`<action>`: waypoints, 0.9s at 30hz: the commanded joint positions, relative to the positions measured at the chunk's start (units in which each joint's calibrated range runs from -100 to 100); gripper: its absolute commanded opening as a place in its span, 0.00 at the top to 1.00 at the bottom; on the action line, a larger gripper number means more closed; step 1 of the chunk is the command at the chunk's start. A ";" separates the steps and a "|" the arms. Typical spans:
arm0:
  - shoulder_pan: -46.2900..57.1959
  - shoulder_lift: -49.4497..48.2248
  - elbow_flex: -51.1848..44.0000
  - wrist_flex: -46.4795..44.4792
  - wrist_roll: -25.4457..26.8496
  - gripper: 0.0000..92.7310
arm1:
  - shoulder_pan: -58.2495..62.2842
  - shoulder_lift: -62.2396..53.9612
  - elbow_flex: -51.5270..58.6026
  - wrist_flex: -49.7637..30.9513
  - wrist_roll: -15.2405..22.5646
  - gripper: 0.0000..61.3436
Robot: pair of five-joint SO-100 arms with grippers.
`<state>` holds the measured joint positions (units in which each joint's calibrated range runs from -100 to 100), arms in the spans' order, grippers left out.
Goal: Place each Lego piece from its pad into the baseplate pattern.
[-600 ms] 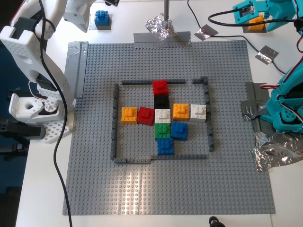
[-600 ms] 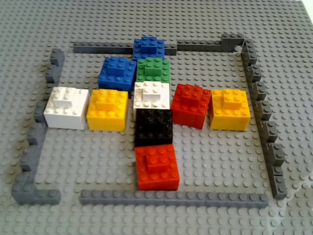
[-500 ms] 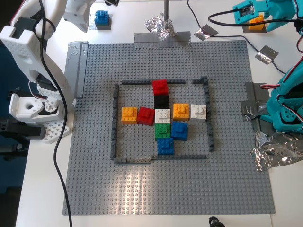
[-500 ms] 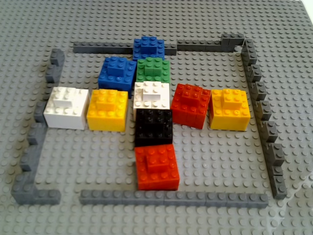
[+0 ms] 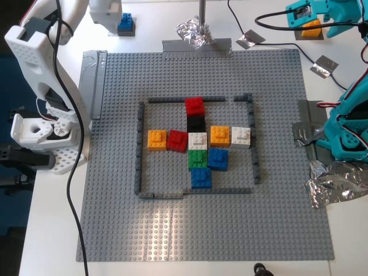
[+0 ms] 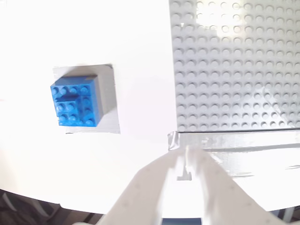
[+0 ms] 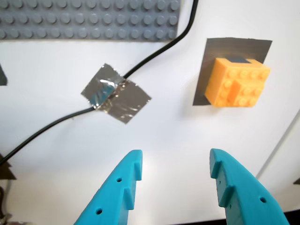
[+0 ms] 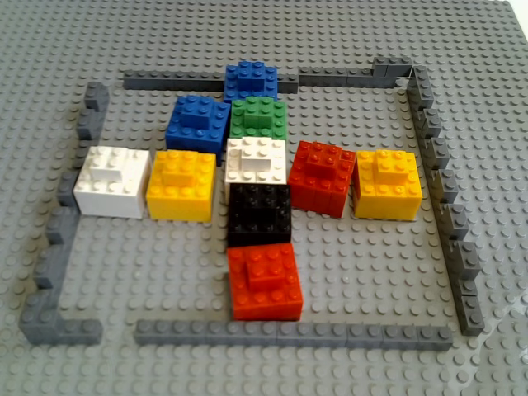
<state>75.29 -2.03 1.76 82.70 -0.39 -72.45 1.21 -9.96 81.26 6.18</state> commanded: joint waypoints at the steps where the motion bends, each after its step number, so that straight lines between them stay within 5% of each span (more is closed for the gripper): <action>1: 0.27 -1.23 -1.98 -0.35 0.07 0.82 | -0.78 0.77 -8.23 -1.60 -1.71 1.00; 5: 0.27 -1.23 -2.07 -0.35 0.07 0.82 | -1.29 4.20 -13.29 -2.57 -0.05 1.00; 17: 0.27 3.32 -5.86 -0.35 0.07 0.82 | -4.40 22.40 -34.69 1.90 0.09 0.70; 27: 0.48 12.59 -16.16 -0.35 0.07 0.82 | -4.98 29.18 -38.48 -1.68 -0.74 0.70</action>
<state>75.36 9.64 -9.56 82.70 -0.39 -76.64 30.92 -44.20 81.01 5.89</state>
